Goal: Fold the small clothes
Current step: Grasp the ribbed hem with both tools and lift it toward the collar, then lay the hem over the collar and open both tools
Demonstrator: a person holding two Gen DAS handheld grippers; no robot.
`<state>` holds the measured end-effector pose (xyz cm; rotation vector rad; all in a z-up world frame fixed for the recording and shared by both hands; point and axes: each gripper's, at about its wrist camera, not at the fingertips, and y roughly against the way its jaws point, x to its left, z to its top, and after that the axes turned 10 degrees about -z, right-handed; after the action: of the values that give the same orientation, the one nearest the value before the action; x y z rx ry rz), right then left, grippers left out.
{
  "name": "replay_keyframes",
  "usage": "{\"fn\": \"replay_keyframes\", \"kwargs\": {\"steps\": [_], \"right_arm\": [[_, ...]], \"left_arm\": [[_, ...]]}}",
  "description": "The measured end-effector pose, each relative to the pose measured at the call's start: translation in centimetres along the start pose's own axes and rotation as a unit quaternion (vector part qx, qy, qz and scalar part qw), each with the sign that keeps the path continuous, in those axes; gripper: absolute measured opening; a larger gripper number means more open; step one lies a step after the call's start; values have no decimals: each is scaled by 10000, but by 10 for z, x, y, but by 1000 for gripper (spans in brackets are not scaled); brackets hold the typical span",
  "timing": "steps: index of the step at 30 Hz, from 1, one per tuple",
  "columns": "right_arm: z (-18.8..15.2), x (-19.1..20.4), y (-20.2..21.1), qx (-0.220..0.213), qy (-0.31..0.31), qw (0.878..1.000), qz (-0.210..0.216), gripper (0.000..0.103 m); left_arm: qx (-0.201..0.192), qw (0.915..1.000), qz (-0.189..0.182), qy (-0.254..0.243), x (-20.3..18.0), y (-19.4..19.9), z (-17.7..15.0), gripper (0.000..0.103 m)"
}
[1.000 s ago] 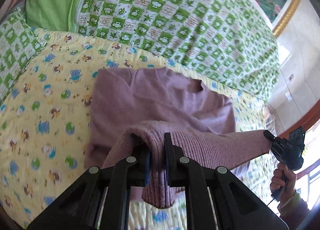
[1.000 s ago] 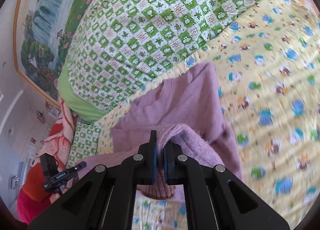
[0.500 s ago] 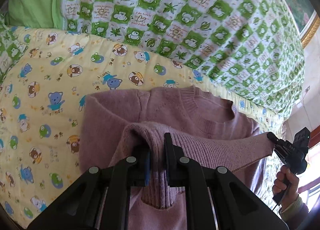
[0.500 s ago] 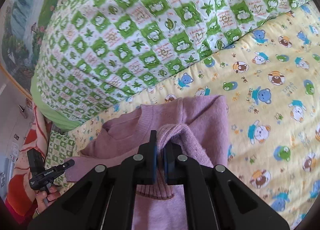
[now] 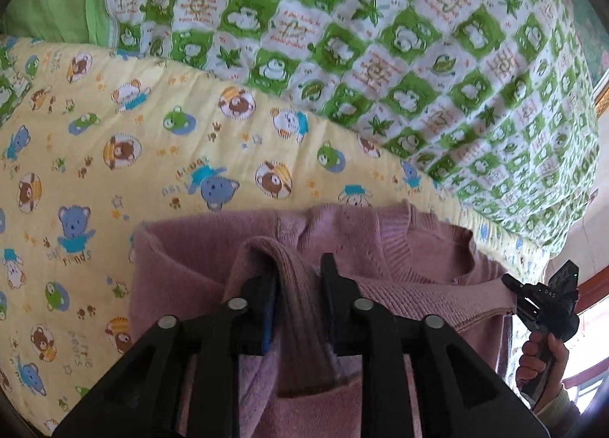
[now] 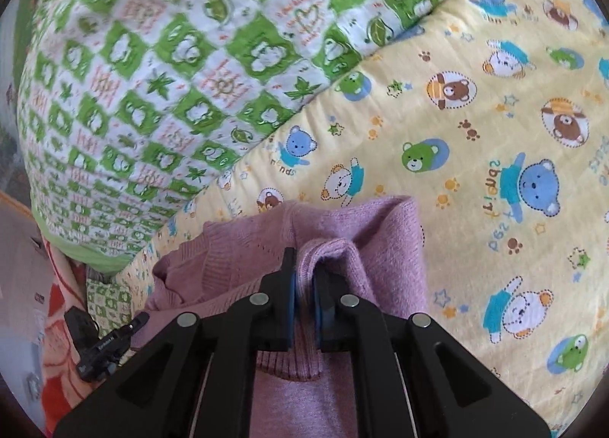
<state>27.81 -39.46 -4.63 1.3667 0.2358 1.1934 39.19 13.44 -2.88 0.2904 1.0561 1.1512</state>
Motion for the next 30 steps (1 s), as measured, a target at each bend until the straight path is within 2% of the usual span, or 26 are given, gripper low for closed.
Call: {"fn": "replay_keyframes", "kwargs": {"steps": [4, 9, 10, 12, 13, 14, 17, 18, 20, 23, 25, 27, 30], "right_arm": [[0, 0, 8, 21, -181, 9998, 120, 10], [-3, -3, 22, -6, -369, 9990, 242, 13], [-4, -3, 25, -44, -402, 9989, 229, 16], [-2, -8, 40, -318, -584, 9975, 223, 38], [-1, -9, 48, -482, -657, 9964, 212, 56], [-1, -9, 56, -673, -695, 9951, 188, 61], [-3, -4, 78, -960, -497, 9938, 269, 61], [-7, 2, 83, -990, -347, 9940, 306, 61], [-24, 22, 87, -982, 238, 9944, 309, 61], [-55, 52, 72, -675, 1100, 9913, 252, 61], [-75, 68, 58, -474, 1558, 9864, 221, 61], [-99, 85, 40, -195, 2142, 9764, 196, 61], [-130, 104, 15, 137, 3029, 9528, 127, 61]], "left_arm": [[-159, 9998, -10, 78, 5, 17, 7, 40], [-271, 9996, 33, 122, 8, 40, 7, 40], [-312, 9994, -10, 120, 6, 48, 5, 40], [-346, 9993, -80, 90, 2, 59, 1, 40], [-328, 9993, -155, 12, -4, 67, -3, 40], [-300, 9992, -240, -66, -10, 71, -8, 40], [-128, 9976, -594, -322, -31, 78, -26, 43], [113, 9960, -742, -480, -43, 72, -37, 48], [406, 9936, -793, -690, -57, 60, -53, 49], [828, 9886, -861, -920, -79, 34, -78, 49], [1133, 9829, -1053, -995, -92, 16, -93, 49], [1334, 9775, -1109, -1202, -104, 4, -106, 50], [1550, 9700, -800, -1692, -113, -16, -122, 51]]}}
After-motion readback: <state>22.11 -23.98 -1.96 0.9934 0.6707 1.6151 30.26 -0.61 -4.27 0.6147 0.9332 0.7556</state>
